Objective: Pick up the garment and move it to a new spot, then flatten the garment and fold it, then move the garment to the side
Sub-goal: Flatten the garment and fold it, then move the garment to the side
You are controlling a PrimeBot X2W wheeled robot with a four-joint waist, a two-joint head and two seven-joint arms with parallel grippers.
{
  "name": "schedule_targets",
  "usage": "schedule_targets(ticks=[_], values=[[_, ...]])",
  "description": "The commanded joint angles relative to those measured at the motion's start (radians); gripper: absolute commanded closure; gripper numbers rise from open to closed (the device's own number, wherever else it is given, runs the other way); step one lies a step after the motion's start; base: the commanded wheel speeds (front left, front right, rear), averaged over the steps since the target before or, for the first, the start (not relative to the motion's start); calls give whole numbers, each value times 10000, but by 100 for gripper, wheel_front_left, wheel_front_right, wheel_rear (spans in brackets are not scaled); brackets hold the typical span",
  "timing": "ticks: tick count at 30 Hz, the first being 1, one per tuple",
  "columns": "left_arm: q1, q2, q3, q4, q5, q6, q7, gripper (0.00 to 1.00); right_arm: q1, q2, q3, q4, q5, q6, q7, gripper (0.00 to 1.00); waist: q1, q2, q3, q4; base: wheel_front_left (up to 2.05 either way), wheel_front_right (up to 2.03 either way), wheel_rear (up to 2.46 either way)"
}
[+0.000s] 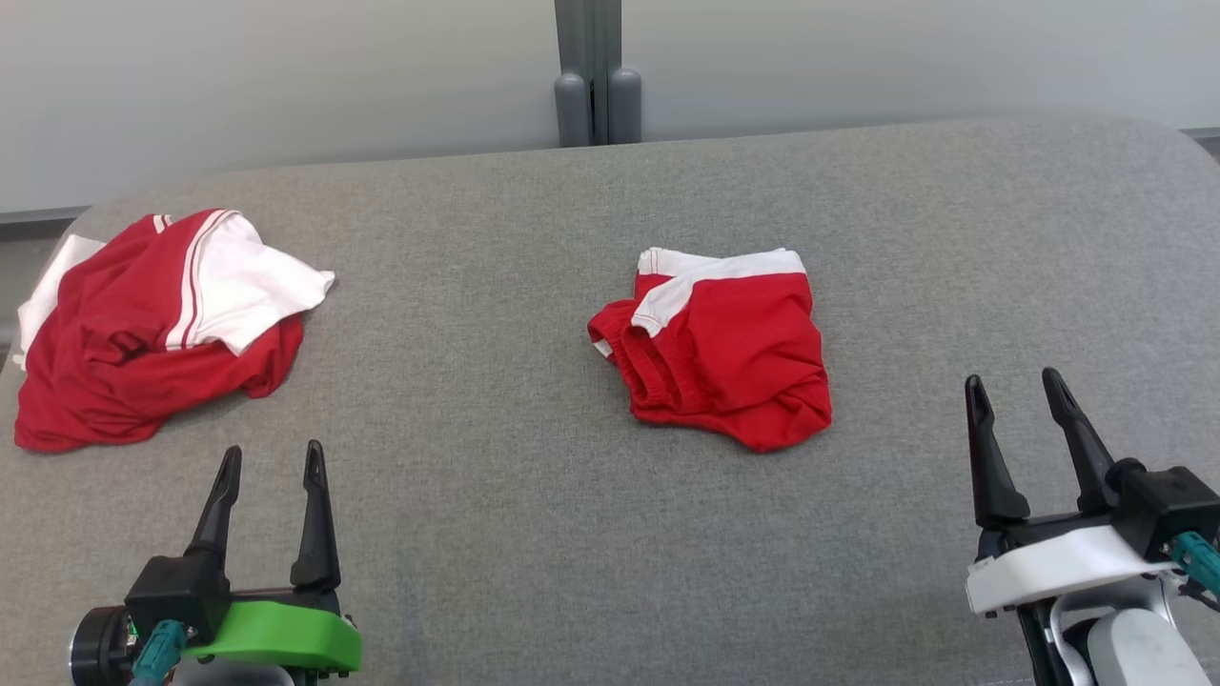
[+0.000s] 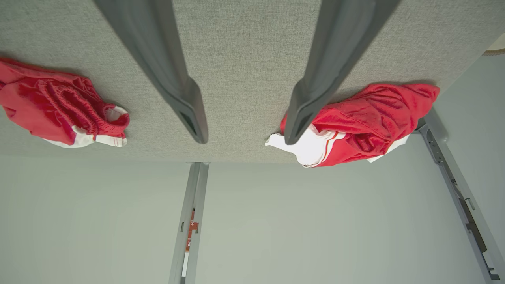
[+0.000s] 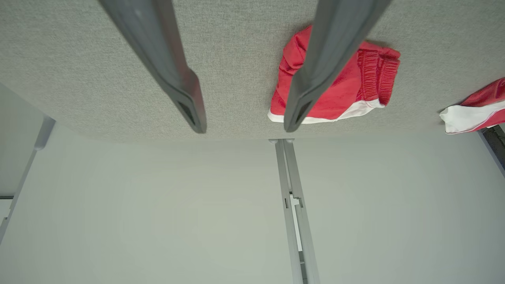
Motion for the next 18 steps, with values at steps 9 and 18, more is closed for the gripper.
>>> schedule_targets(ticks=[9,18], values=[[563,136,161,-105,113,-87,3,0,1105,241,-244,-629,-376,1,-31,0,0,0,-523,-70,0,0,0],[673,148,233,-133,158,-109,3,0,1230,338,-232,-708,-521,1,-31,0,0,0,-606,-8,0,0,0]])
